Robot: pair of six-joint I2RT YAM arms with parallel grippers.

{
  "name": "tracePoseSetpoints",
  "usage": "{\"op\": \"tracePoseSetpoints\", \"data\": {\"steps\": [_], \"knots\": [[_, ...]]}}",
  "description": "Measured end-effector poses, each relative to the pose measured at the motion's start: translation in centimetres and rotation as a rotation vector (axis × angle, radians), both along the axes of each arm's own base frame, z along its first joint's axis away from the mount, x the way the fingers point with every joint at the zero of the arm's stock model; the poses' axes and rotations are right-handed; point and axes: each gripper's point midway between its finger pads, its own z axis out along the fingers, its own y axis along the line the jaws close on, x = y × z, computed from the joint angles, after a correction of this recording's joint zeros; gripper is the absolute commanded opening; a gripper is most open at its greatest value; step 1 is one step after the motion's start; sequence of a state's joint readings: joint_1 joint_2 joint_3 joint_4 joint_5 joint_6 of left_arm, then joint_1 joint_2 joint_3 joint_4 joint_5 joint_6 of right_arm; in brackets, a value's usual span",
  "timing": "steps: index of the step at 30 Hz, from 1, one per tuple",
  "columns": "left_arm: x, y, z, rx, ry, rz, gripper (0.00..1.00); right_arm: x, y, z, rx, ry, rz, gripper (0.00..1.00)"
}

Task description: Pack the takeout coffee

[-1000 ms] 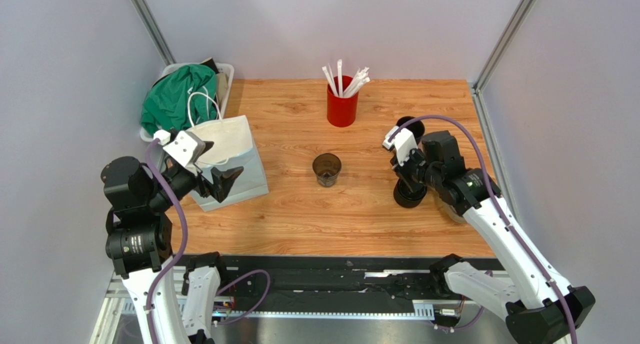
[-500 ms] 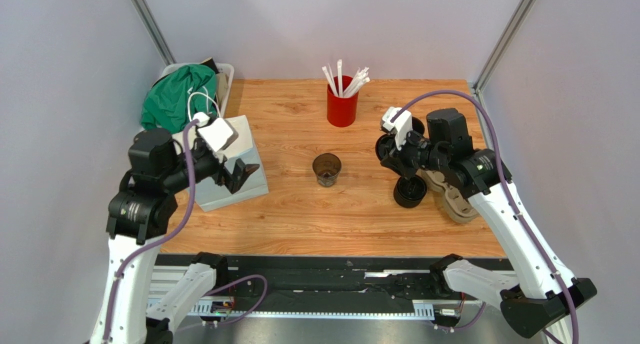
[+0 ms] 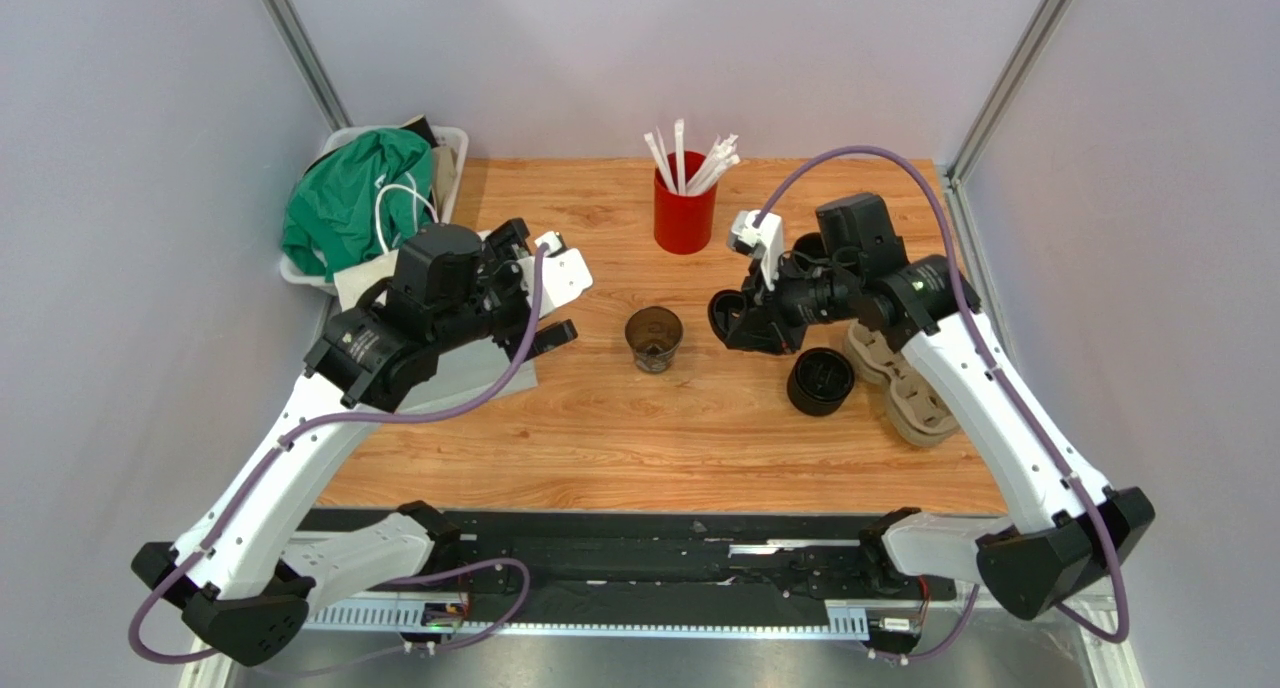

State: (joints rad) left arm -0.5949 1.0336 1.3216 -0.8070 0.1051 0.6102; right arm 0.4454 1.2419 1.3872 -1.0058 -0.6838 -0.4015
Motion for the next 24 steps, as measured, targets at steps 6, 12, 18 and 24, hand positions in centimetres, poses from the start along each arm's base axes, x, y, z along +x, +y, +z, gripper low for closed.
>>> {"op": "tracePoseSetpoints", "data": {"steps": [6, 12, 18, 24], "knots": [[0.1, -2.0, 1.2, -0.009, -0.099, -0.079, 0.99, -0.3, 2.3, 0.4, 0.066, 0.13, 0.122, 0.1], [-1.0, -4.5, 0.1, 0.002, -0.122, -0.239, 0.99, -0.2, 4.1, 0.9, 0.116, 0.245, 0.232, 0.1], [-2.3, -6.6, -2.5, 0.018, -0.091, -0.401, 0.99, -0.2, 4.9, 1.0, 0.145, 0.312, 0.301, 0.09], [-3.7, -9.0, -2.5, -0.046, -0.093, -0.541, 0.98, -0.6, 5.0, 0.7, 0.159, 0.343, 0.33, 0.1]]}}
